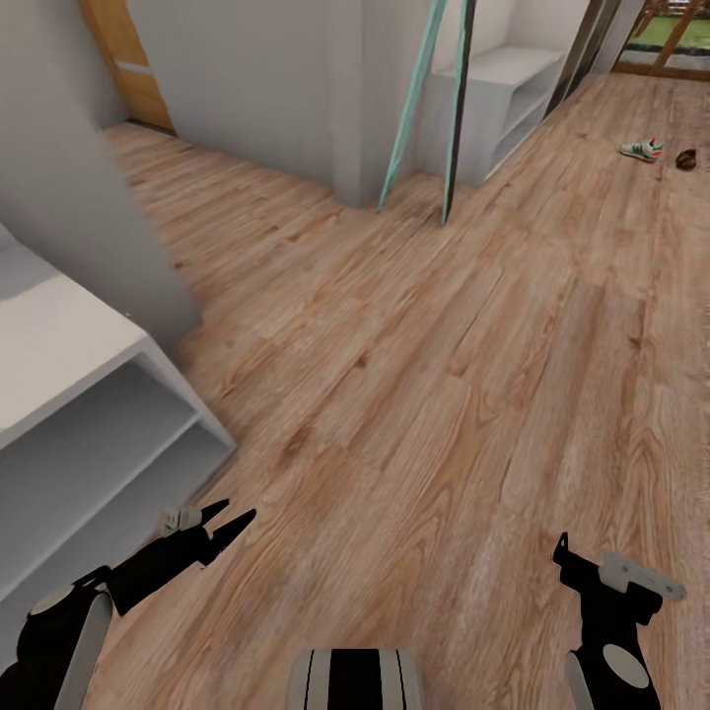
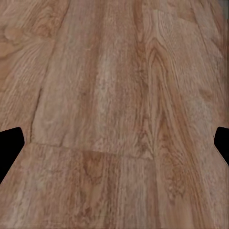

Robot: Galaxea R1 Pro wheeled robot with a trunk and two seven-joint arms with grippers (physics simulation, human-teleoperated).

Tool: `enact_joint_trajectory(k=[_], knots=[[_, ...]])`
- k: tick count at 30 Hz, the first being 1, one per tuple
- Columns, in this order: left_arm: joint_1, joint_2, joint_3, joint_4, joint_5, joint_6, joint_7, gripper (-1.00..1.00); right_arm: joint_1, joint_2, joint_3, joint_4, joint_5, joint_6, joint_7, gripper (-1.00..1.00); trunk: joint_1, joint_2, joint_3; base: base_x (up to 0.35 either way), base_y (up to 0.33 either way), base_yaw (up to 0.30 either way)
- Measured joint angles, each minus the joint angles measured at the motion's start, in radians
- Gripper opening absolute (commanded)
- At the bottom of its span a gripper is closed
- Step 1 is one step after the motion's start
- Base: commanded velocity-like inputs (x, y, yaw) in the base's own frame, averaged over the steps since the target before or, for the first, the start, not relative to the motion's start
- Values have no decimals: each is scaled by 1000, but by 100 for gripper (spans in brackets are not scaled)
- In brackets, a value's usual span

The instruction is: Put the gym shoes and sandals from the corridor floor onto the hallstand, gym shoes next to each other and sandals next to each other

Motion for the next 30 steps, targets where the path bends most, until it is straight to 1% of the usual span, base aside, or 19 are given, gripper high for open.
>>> enact_joint_trajectory(k=[25, 30], knots=[[0, 0, 2, 0, 0, 0, 1, 100, 0, 0, 0, 1, 0, 0, 1, 100, 0, 0, 0, 282, -186, -283], [0, 0, 2, 0, 0, 0, 1, 100, 0, 0, 0, 1, 0, 0, 2, 100, 0, 0, 0, 296, -181, -193]])
